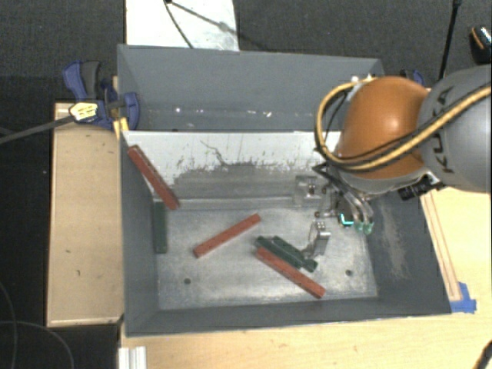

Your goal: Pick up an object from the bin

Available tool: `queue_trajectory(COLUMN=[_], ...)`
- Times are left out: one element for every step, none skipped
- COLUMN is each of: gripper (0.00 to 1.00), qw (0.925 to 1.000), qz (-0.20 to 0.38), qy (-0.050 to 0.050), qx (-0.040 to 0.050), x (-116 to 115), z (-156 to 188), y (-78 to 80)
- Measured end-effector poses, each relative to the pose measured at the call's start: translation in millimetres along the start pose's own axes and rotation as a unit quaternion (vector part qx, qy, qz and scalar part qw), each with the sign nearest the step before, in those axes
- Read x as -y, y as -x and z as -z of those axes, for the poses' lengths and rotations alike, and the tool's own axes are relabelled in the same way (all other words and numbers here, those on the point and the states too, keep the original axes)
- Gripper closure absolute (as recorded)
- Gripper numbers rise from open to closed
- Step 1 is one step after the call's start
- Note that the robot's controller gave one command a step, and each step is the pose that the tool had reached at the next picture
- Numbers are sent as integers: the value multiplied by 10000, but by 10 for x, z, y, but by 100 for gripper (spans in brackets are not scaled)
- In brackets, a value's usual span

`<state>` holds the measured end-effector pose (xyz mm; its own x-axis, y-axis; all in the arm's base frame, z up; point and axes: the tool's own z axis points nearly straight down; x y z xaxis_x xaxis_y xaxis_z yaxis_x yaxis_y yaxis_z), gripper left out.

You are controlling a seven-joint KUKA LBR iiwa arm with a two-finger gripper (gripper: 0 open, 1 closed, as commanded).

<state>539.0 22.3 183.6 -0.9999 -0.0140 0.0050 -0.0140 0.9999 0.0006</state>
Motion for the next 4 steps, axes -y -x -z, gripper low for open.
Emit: queue_trajectory(gripper=[0, 100, 0, 100], qw=[9975, 9975, 9975, 9975], qz=[-700, -704, -707, -711], qy=[2, 9, 6, 6], qx=[-5, 84, 51, 36], x=[-68, -66, -66, -66], z=[-1171, -1097, -1123, -1126], y=[-53, 2, -21, -27])
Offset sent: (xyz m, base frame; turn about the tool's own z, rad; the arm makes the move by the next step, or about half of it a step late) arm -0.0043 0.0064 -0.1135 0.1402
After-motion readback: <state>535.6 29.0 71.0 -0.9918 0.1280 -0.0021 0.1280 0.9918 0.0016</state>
